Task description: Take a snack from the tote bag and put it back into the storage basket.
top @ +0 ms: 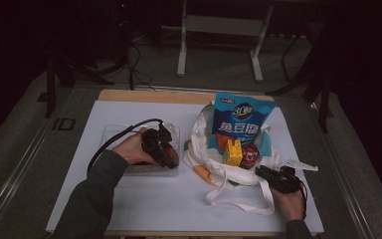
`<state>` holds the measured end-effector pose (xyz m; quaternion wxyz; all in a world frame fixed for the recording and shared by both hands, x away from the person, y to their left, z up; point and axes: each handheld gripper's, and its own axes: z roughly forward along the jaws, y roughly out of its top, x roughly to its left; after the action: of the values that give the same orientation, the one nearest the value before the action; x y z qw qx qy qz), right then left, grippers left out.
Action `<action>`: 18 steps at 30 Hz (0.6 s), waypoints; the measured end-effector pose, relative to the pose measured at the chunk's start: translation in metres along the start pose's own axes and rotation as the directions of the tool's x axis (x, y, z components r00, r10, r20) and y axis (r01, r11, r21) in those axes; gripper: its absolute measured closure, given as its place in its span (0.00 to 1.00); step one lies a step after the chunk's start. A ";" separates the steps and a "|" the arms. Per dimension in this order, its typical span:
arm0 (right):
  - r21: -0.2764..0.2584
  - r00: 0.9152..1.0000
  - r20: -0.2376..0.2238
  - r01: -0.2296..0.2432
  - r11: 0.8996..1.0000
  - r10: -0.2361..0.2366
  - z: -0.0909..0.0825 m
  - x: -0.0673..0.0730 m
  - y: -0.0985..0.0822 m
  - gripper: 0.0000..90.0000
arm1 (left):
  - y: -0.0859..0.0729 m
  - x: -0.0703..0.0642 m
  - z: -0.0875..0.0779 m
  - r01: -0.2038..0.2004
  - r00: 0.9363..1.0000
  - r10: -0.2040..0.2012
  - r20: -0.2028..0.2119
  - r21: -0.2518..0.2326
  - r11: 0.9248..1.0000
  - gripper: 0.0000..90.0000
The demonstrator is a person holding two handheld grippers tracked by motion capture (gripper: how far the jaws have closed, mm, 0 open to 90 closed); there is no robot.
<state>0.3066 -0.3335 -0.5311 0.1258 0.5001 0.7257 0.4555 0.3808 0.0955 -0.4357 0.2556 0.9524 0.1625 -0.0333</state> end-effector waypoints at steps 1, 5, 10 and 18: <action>0.000 1.000 0.000 0.000 1.000 0.000 0.000 0.000 0.000 0.77 | 0.000 0.000 0.000 0.000 1.000 0.000 0.002 -0.005 1.000 0.28; 0.000 1.000 0.000 0.000 1.000 0.000 0.000 0.000 0.000 0.76 | 0.001 -0.001 -0.003 -0.012 1.000 0.012 -0.016 -0.022 1.000 0.29; 0.000 1.000 -0.001 0.001 1.000 -0.001 0.000 0.000 0.000 0.76 | -0.001 0.000 -0.009 -0.015 0.999 0.013 -0.036 -0.059 0.998 0.33; -0.001 1.000 -0.004 0.001 1.000 -0.001 0.000 0.000 0.000 0.75 | -0.006 0.000 -0.018 -0.014 0.997 0.004 -0.072 -0.134 0.991 0.36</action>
<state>0.3063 -0.3335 -0.5310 0.1248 0.4990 0.7259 0.4566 0.3788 0.1092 -0.4233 0.3134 0.9344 0.1690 0.0131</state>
